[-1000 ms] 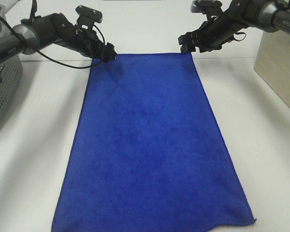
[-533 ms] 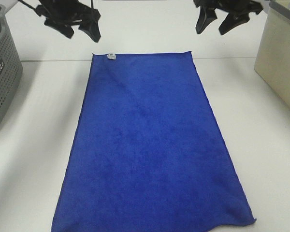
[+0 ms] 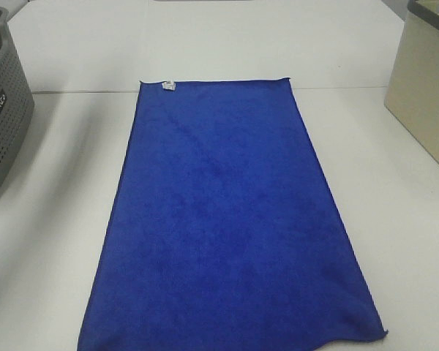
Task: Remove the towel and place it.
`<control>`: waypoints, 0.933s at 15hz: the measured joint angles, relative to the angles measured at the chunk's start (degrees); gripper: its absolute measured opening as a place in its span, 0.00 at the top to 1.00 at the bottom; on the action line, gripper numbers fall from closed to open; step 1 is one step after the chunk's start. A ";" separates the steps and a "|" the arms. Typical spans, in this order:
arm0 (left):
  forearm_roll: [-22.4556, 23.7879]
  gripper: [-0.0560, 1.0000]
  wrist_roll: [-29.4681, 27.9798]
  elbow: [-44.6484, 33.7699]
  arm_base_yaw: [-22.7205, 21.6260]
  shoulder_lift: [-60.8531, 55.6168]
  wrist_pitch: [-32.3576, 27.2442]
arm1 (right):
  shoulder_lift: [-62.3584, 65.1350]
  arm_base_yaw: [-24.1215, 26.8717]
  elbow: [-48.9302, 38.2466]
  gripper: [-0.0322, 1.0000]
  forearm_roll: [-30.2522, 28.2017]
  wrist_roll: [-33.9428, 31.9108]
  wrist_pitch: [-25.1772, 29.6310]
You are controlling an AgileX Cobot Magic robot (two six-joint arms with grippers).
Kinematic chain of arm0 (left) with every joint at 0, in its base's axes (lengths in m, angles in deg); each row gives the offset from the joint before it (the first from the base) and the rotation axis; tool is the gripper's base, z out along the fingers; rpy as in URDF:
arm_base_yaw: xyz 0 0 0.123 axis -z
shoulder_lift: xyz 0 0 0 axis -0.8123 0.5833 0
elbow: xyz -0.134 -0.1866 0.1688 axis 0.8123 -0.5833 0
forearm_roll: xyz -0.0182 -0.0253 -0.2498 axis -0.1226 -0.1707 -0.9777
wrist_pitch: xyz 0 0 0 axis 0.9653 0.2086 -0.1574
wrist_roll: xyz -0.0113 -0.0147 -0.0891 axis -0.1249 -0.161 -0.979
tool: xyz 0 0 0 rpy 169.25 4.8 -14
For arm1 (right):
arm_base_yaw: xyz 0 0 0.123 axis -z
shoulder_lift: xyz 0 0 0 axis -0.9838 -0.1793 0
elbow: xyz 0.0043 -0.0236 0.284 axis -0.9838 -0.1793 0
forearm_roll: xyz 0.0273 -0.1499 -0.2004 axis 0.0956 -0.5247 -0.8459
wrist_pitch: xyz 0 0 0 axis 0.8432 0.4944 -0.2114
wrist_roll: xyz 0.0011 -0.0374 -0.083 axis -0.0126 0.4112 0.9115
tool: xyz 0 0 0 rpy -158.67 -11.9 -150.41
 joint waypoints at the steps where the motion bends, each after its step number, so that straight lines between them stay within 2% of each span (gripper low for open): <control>1: -3.27 0.22 1.26 0.00 -2.98 -0.52 -0.06 | 1.55 0.00 -0.74 0.31 -1.26 0.00 0.00; 3: -7.33 0.22 3.67 -0.92 -5.56 -1.89 -0.11 | 7.62 -0.06 -7.28 0.31 -1.03 0.57 -0.06; 5: -6.47 0.22 3.67 -8.19 -5.16 -8.02 -0.06 | 19.88 -0.17 -23.72 0.31 -1.49 1.95 -0.06; 8: -1.60 0.22 2.98 -31.17 -5.10 -21.77 0.00 | 36.73 -0.17 -44.00 0.31 -2.64 2.06 0.06; 10: -0.63 0.22 2.86 -47.50 -5.16 -32.09 -0.11 | 47.90 -0.17 -55.41 0.31 -2.64 2.06 0.23; 12: 0.69 0.22 2.41 -59.82 -5.16 -44.63 -0.34 | 57.93 -0.17 -64.11 0.31 -2.69 2.06 0.23; 14: 2.23 0.22 1.32 -68.70 -5.16 -56.44 -0.57 | 67.21 -0.17 -70.24 0.31 -2.69 2.06 0.34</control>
